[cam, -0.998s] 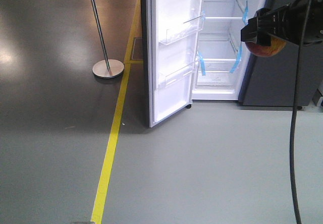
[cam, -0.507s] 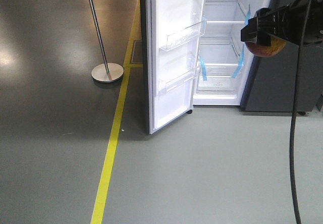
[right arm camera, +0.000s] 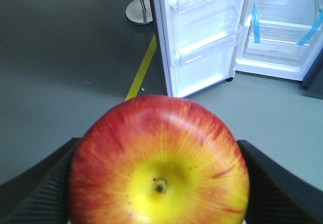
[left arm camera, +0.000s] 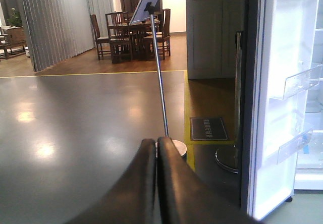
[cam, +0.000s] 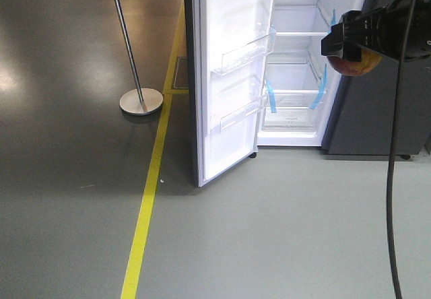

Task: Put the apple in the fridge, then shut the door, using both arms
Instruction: 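Approach the refrigerator opening with the apple held in the right gripper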

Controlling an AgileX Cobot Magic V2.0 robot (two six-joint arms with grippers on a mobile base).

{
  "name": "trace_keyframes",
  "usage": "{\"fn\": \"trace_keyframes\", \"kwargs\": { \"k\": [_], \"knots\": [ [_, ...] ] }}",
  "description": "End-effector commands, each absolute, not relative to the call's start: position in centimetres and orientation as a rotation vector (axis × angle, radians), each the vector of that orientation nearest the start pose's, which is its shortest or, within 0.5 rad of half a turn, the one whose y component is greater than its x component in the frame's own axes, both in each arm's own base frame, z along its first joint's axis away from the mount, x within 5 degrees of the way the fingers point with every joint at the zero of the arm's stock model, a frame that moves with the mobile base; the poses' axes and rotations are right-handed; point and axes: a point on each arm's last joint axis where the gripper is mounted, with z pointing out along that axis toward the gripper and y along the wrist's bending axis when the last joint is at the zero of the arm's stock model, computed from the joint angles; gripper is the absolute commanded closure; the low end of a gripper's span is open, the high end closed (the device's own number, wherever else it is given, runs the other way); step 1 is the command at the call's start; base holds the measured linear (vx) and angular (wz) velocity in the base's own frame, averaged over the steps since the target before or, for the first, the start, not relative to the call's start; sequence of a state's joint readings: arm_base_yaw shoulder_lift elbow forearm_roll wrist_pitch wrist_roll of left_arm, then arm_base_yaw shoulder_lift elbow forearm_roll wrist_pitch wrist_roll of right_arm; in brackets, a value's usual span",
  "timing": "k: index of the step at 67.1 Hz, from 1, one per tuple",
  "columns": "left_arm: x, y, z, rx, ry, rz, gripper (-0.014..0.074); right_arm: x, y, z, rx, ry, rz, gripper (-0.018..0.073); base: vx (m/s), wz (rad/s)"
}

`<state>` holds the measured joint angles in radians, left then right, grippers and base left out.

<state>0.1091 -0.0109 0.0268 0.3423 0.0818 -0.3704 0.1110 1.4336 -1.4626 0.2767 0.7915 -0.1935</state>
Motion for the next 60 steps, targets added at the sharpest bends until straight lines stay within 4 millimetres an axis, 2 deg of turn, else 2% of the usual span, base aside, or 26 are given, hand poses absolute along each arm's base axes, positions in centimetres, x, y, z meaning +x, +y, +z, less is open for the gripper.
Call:
{"fn": "trace_keyframes", "kwargs": {
  "k": [1, 60],
  "knots": [
    [5.56, 0.65, 19.91, -0.108, 1.510, 0.065, 0.0604, 30.57, 5.19, 43.10, -0.216, 2.079, 0.277, 0.0454, 0.09, -0.01],
    [5.56, 0.65, 19.91, -0.108, 1.510, 0.065, 0.0604, 30.57, 5.19, 43.10, -0.216, 2.079, 0.277, 0.0454, 0.08, -0.02]
  ]
}}
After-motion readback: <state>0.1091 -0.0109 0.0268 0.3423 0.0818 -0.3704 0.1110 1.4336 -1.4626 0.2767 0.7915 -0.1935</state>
